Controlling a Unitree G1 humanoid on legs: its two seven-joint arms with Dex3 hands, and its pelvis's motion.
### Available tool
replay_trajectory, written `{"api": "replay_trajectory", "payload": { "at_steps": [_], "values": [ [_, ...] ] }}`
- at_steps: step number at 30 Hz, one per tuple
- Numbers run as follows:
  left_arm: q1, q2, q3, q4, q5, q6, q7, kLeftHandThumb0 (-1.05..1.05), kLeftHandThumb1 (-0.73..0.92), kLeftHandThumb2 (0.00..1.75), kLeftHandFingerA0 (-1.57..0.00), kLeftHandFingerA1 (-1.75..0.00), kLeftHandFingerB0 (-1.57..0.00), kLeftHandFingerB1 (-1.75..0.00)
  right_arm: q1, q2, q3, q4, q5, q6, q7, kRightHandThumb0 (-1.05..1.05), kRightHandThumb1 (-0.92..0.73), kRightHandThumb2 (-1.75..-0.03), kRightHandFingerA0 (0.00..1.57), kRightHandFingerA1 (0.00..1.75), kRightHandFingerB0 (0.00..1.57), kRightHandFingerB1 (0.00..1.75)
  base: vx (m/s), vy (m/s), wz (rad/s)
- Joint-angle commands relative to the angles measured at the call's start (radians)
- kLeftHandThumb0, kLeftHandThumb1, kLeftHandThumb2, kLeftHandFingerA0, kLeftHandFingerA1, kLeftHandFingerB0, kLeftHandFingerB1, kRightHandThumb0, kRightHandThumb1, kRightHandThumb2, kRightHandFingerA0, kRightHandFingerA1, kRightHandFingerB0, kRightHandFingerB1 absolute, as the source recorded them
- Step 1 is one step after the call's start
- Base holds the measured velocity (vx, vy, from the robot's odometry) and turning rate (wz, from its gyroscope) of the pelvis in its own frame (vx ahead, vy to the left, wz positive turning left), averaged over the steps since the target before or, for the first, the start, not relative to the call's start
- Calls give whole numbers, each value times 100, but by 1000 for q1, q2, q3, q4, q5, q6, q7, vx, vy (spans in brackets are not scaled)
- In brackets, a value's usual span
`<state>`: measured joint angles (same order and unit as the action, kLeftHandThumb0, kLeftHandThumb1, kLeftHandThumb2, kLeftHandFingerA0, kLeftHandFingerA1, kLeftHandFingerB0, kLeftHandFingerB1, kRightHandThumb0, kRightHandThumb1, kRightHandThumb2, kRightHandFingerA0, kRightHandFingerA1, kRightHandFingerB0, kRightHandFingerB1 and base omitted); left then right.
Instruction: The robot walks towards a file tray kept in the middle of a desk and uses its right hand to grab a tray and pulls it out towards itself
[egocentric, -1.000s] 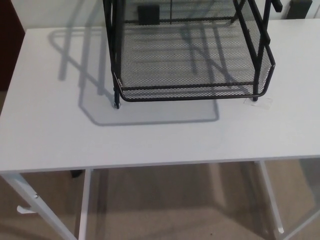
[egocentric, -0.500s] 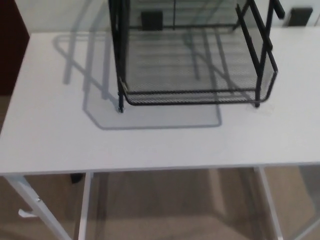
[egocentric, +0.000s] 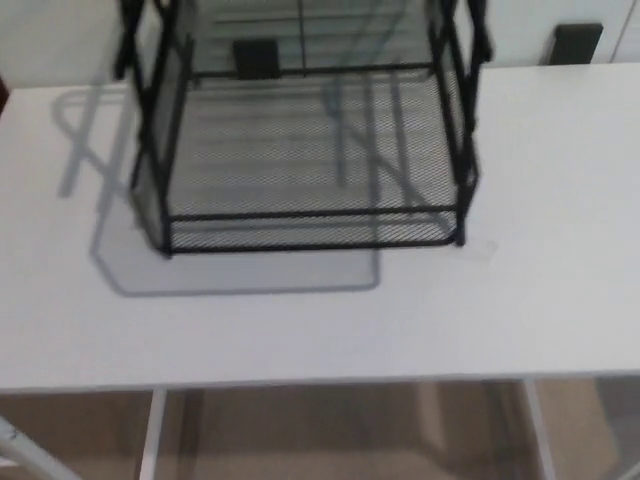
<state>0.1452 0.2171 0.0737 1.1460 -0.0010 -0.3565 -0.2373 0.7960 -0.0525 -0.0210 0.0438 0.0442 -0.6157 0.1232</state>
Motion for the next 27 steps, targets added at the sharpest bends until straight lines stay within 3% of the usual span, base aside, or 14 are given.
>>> {"api": "replay_trajectory", "payload": {
  "at_steps": [1, 5, 6, 7, 9, 10, 12, 14, 16, 17, 18, 23, 24, 27],
  "values": [
    [-3, 20, 11, -3, -2, 14, 2, -52, 41, 58, -56, -73, -36, -59, -5, -4, 4, 18, 35, -76, 31, -42, -61, -60, 64, 44, 53, 39, 146, -56, -2],
    [12, 25, -3, -21, 18, 3, 16, -56, 42, 59, -57, -73, -35, -60, 31, -7, 10, -10, 41, -114, 45, -39, -62, -60, 64, 44, 52, 38, 121, 22, -5],
    [7, 25, -3, -22, 15, 11, 12, -54, 43, 59, -55, -73, -34, -59, 54, -5, 11, -46, 27, -122, 36, -46, -52, -84, 57, 56, 45, 52, 139, 100, -13],
    [2, 17, 20, -17, -18, 29, -10, -50, 30, 81, -54, -75, -32, -62, 87, -2, 21, -101, 30, -127, 38, -46, -52, -83, 56, 56, 44, 52, 154, 146, -5],
    [-2, 17, 16, -14, -7, 29, -4, -48, 41, 61, -55, -75, -35, -61, 111, 1, 30, -141, 44, -137, 41, -43, -52, -82, 56, 56, 44, 51, 129, 188, -4],
    [-7, 18, 14, -11, -2, 31, 3, -50, 30, 82, -57, -75, -33, -62, 135, 5, 36, -191, 41, -129, 34, -40, -63, -60, 62, 43, 51, 37, 206, 242, 38],
    [-12, 24, 11, 0, 4, 15, -2, -52, 30, 82, -58, -76, -32, -62, 211, 30, 49, -355, 19, -187, 13, -45, -62, -60, 61, 43, 51, 36, 233, 472, -13],
    [-11, 26, 5, 6, 12, 7, 2, -51, 42, 59, -55, -73, -35, -59, 237, 53, 46, -435, 4, -262, 1, -40, -61, -59, 60, 42, 51, 36, 144, 289, -1],
    [-12, 26, 4, 7, 12, 9, 1, -53, 32, 82, -52, -72, -32, -61, 266, 75, 44, -502, -16, -285, -9, -40, -61, -59, 60, 42, 51, 36, 46, 51, 2],
    [-13, 26, 4, 10, 10, 10, -2, -51, 42, 59, -56, -72, -35, -58, 284, 98, 37, -553, -34, -304, -16, -39, -61, -59, 60, 41, 51, 36, 59, -9, 9],
    [-15, 26, 5, 13, 8, 11, -6, -51, 42, 59, -56, -72, -35, -58, 309, 131, 27, -624, -61, -337, -29, -39, -61, -59, 60, 41, 51, 36, 80, -31, 10],
    [-5, 30, -2, 4, 17, 8, 5, -54, 31, 82, -58, -75, -32, -62, 271, 244, 12, -793, -171, -420, -37, -39, -63, -60, 45, 38, 42, 34, 71, -74, 8],
    [-2, 30, -6, -2, 23, 8, 18, -54, 42, 59, -62, -72, -37, -59, 246, 269, 0, -824, -214, -413, -36, -44, -64, -60, 42, 38, 40, 33, -7, -157, 6],
    [-1, 30, -3, -13, 17, 15, 17, -51, 42, 61, -63, -74, -36, -59, 179, 276, 8, -939, -310, -313, -4, -49, -59, -59, 34, 39, 36, 33, -4, -276, 16]
  ]
}}
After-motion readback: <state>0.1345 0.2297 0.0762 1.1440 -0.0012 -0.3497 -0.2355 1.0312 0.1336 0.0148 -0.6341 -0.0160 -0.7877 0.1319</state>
